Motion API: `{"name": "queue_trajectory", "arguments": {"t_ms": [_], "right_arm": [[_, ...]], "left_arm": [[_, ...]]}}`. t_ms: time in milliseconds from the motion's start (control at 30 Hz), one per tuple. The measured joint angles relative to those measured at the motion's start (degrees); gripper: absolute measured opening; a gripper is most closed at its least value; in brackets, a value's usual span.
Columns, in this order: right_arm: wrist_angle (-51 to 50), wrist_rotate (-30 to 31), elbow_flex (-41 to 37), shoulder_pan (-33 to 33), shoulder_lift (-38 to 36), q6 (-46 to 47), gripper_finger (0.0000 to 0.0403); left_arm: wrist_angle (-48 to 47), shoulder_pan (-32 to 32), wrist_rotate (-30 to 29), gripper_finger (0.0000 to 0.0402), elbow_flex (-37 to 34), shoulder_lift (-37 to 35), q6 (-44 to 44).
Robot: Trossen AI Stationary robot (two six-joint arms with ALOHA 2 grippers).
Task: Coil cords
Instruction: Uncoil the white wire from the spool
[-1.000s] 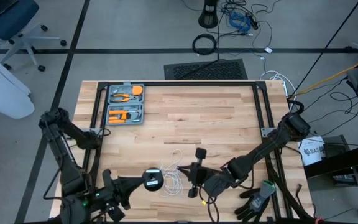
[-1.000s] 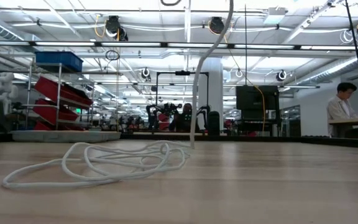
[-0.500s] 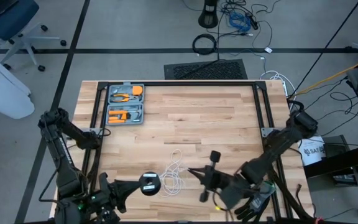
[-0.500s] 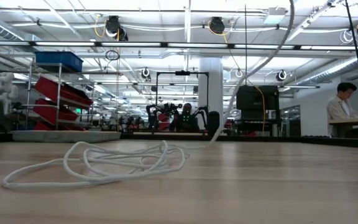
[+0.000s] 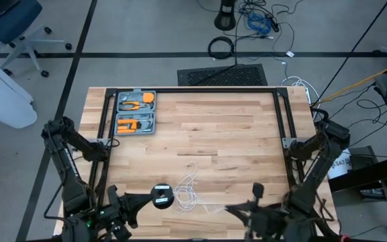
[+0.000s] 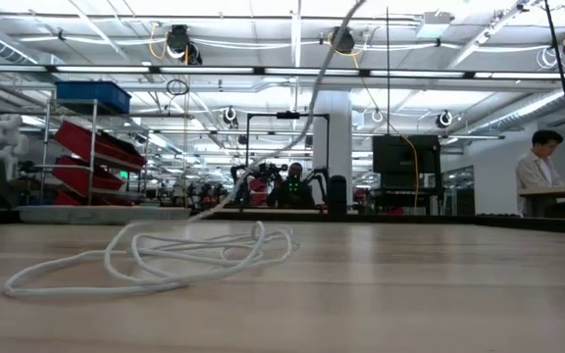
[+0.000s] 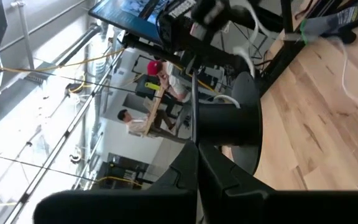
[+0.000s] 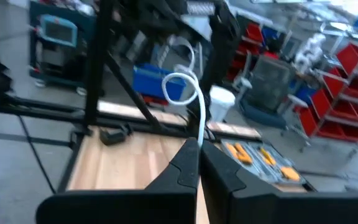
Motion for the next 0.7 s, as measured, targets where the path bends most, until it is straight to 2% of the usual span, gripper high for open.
{"name": "queue_trajectory", "arguments": {"t_ms": [100,333,600,700], "right_arm": [[3.0,0.0,0.0,2.1,0.0,-2.6,0.0],[2.7,0.0,0.0,5.4,0.0,-2.1,0.0],[-0.3,0.1,0.0,4.7,0.0,2.8,0.0],[-0.6,0.0,0.0,3.7,0.0,4.6,0.0014]], "left_arm": [[0.0,0.7,0.0,0.0002,0.0,0.0,-0.1],[-1.5,3.0,-1.2,0.0002,0.0,0.0,-5.7],[-1.5,4.9,-1.4,0.0002,0.0,0.0,-9.0],[-3.9,5.3,-1.4,0.0002,0.0,0.0,-9.0]]}}
